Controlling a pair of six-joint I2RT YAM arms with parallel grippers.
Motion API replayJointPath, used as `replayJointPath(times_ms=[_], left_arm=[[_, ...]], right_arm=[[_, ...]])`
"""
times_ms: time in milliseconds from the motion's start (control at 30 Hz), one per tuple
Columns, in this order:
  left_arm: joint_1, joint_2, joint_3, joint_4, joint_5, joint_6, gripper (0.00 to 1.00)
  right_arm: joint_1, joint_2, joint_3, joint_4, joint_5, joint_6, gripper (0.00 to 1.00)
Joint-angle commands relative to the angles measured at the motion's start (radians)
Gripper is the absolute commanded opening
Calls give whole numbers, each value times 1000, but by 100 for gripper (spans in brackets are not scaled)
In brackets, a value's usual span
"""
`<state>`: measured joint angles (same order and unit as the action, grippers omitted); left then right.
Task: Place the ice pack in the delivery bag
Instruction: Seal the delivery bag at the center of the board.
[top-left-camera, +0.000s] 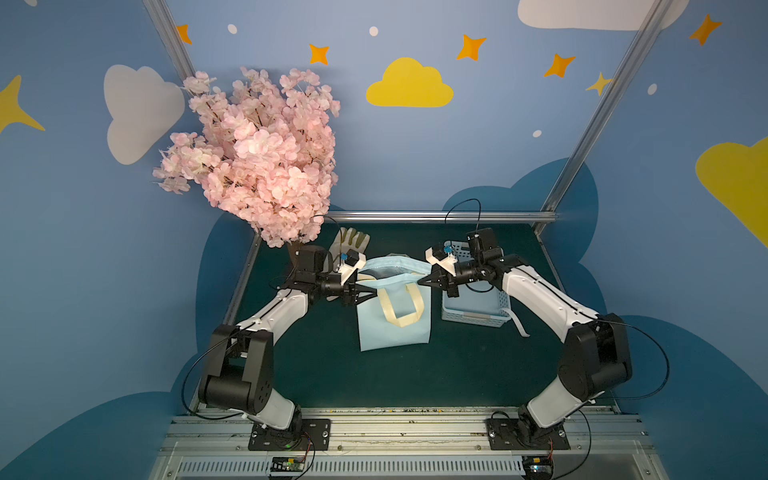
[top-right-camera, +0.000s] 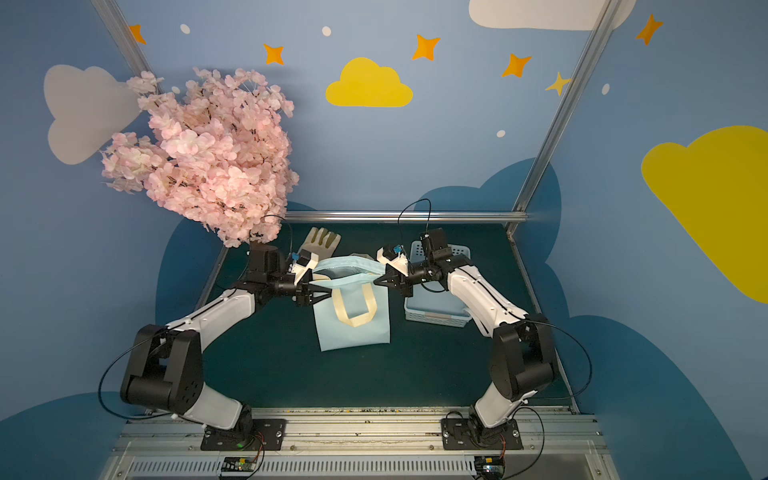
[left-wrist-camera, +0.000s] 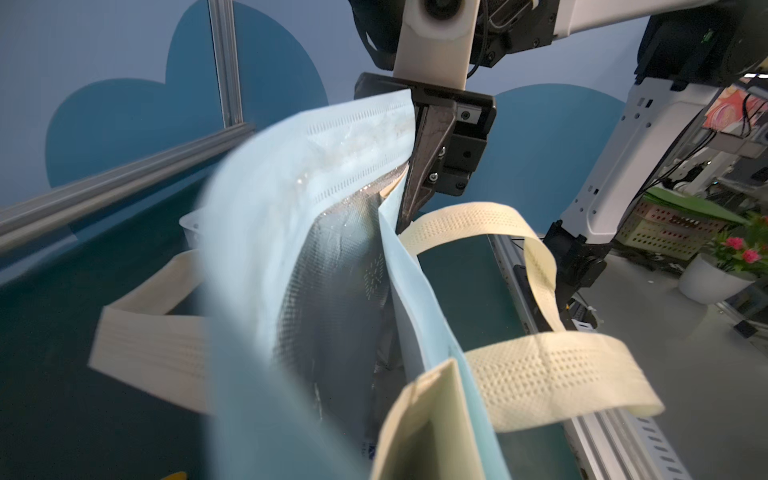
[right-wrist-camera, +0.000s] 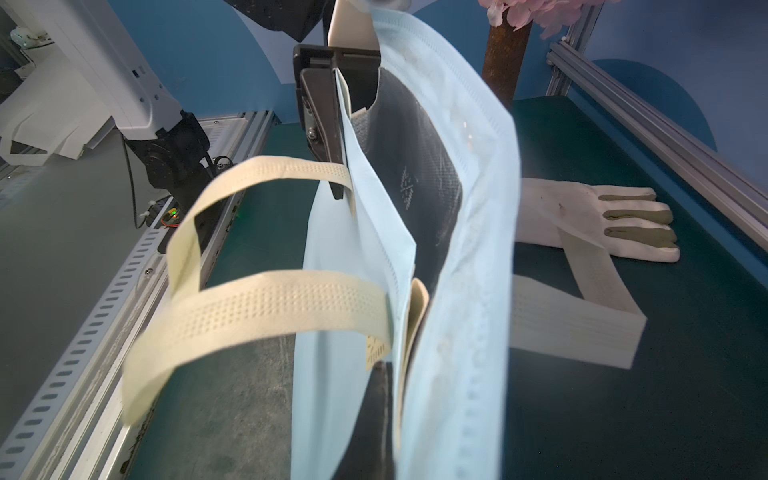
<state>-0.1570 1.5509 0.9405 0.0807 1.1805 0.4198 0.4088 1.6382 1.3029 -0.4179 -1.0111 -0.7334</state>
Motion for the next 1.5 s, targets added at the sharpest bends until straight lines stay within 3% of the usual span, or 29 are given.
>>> replayJointPath(times_ms=[0, 100, 200, 333, 600, 667, 733, 833, 1000, 1067, 1100, 1233, 1467], left_arm=[[-5, 9, 11, 48, 17, -17, 32], [-3, 2, 3, 51, 6, -15, 16], [3, -3, -4, 53, -1, -17, 7], [17, -23, -30, 79, -21, -41, 2], [30, -81, -94, 152, -93, -87, 3], [16, -98, -93, 149, -114, -70, 2], [-4, -113, -83, 138, -136, -46, 2], [-27, -122, -78, 133, -175, -25, 2], [-37, -133, -100, 151, -217, -9, 2], [-39, -133, -103, 155, -216, -6, 3], [-39, -131, -102, 157, -212, -6, 2], [-41, -124, -101, 163, -209, -5, 3], [-41, -103, -97, 173, -206, 0, 2]], right_arm=[[7, -14, 23, -21, 17, 16, 0], [-5, -25, 17, -22, 26, 13, 1], [-19, -32, 14, -37, 38, 11, 2], [-41, -37, -2, -55, 46, 0, 0], [-62, -96, -36, -43, 80, -4, 0], [-59, -114, -30, -29, 59, 16, 13], [-55, -125, -18, -9, 39, 52, 37], [-45, -133, 15, -8, 44, 97, 57], [-36, -162, 73, 37, 74, 199, 74], [-28, -165, 123, 48, 94, 248, 73], [-19, -162, 153, 57, 128, 278, 68], [41, -87, 315, -27, 241, 287, 34], [145, 71, 517, -168, 438, 227, 28]])
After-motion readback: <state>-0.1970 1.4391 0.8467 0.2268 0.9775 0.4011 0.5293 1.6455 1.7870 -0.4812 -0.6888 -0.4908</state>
